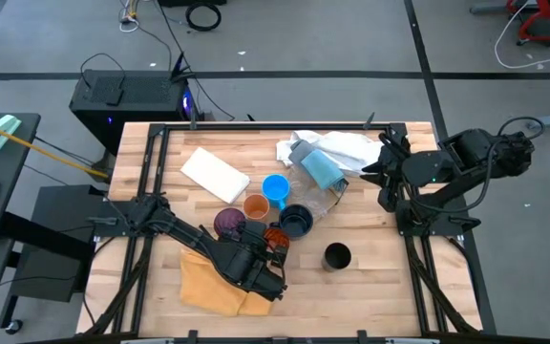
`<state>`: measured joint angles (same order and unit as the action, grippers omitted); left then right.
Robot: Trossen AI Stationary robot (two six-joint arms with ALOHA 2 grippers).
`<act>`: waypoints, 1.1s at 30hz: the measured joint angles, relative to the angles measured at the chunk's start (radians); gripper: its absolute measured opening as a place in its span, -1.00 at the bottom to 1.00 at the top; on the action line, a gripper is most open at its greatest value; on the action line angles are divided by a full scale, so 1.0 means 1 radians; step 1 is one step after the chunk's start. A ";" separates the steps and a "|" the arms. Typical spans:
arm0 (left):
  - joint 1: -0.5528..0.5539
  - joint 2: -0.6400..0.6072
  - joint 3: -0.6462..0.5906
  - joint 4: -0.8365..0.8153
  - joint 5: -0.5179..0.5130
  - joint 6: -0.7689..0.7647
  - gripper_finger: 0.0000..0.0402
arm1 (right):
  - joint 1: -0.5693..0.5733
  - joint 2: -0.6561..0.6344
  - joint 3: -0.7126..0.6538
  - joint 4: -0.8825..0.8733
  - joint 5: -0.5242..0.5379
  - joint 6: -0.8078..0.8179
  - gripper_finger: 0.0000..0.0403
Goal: Stack small to large cups/mugs on shelf
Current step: Put the orange glass on the shelf
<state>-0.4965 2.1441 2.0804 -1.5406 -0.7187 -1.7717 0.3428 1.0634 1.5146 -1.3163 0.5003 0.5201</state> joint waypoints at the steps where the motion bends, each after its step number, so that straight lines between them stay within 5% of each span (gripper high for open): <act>1: 0.000 0.000 0.000 -0.003 -0.002 0.002 -0.93 | 0.000 0.000 0.000 0.000 0.000 0.000 -0.56; 33: 0.002 0.042 -0.011 -0.023 0.005 0.003 -0.93 | 0.000 0.000 0.000 0.000 -0.006 0.000 -0.56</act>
<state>-0.4942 2.1857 2.0697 -1.5635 -0.7137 -1.7687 0.3426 1.0634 1.5146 -1.3159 0.4942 0.5201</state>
